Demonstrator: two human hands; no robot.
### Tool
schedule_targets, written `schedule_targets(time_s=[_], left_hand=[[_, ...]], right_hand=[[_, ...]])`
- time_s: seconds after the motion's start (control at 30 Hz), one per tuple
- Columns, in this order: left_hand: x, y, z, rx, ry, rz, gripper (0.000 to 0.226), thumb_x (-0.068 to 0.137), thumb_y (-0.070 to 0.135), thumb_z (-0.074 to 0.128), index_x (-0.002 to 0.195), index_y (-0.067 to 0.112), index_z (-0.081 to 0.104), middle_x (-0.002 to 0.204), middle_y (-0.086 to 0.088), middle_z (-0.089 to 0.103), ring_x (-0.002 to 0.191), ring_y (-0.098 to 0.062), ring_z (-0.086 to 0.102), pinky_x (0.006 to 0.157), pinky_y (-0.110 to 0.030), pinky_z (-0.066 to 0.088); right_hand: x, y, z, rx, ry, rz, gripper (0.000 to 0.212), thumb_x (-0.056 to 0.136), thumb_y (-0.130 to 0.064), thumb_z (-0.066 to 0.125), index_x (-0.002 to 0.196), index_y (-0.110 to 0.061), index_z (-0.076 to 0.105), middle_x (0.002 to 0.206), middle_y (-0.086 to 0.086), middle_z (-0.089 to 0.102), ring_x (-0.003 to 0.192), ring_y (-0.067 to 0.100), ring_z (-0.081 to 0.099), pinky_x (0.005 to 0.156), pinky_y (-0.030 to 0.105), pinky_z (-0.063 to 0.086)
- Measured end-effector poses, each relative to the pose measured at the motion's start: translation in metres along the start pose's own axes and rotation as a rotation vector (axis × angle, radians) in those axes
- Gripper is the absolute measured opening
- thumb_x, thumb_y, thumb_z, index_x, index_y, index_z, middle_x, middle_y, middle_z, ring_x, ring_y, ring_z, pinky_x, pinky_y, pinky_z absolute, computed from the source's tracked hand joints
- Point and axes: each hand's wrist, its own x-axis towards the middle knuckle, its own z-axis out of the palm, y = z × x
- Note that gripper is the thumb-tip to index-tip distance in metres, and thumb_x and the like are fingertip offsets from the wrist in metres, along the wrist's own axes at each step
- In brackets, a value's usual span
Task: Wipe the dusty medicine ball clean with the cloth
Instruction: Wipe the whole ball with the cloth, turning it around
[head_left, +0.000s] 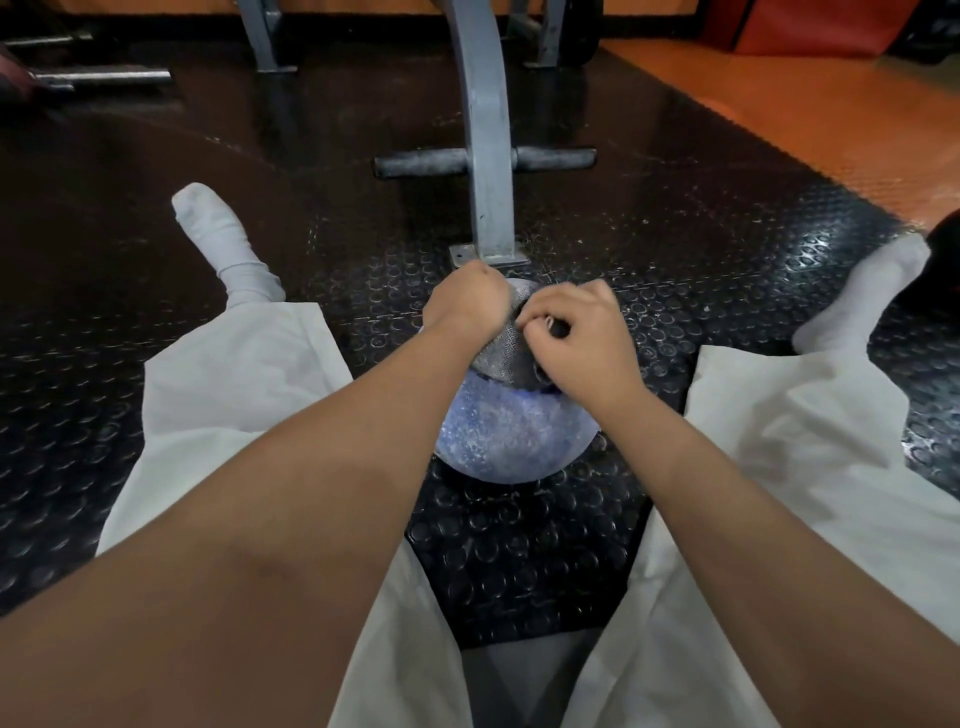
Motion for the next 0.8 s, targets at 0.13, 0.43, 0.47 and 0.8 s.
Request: schedule_targets(time_s=[0.13, 0.43, 0.47, 0.8], left_hand=[[0.000, 0.005, 0.001, 0.023, -0.007, 0.018, 0.038, 0.099, 0.018, 0.035, 0.127, 0.004, 0.057, 0.128, -0.016, 0.059, 0.118, -0.035, 0.055, 0.099, -0.041, 0.046], [0.009, 0.001, 0.003, 0.142, -0.030, 0.044, 0.037, 0.100, 0.014, 0.031, 0.125, 0.003, 0.055, 0.130, -0.017, 0.056, 0.119, -0.035, 0.053, 0.097, -0.039, 0.042], [0.010, 0.000, 0.003, 0.146, -0.036, 0.036, 0.037, 0.099, 0.012, 0.029, 0.124, 0.003, 0.055, 0.131, -0.016, 0.056, 0.119, -0.035, 0.052, 0.096, -0.038, 0.041], [0.011, -0.001, 0.004, 0.068, -0.012, 0.038, 0.038, 0.101, 0.022, 0.034, 0.126, 0.004, 0.057, 0.127, -0.017, 0.060, 0.118, -0.036, 0.055, 0.100, -0.043, 0.045]], right_hand=[[-0.012, 0.002, 0.003, -0.056, 0.026, -0.045, 0.023, 0.079, -0.019, 0.051, 0.079, -0.015, 0.074, 0.091, -0.007, 0.070, 0.085, 0.027, 0.053, 0.082, 0.014, 0.032], [-0.021, 0.004, 0.003, -0.178, 0.013, -0.251, 0.024, 0.079, -0.021, 0.052, 0.080, -0.016, 0.076, 0.087, -0.008, 0.069, 0.081, 0.016, 0.040, 0.065, 0.040, 0.047], [-0.018, 0.002, 0.003, -0.159, 0.038, -0.188, 0.026, 0.080, -0.022, 0.051, 0.083, -0.016, 0.076, 0.089, -0.008, 0.070, 0.080, 0.017, 0.042, 0.066, 0.040, 0.048], [-0.046, 0.003, -0.001, -0.329, -0.060, -0.449, 0.020, 0.082, -0.019, 0.055, 0.080, -0.017, 0.074, 0.090, -0.009, 0.067, 0.079, 0.021, 0.045, 0.059, 0.038, 0.044]])
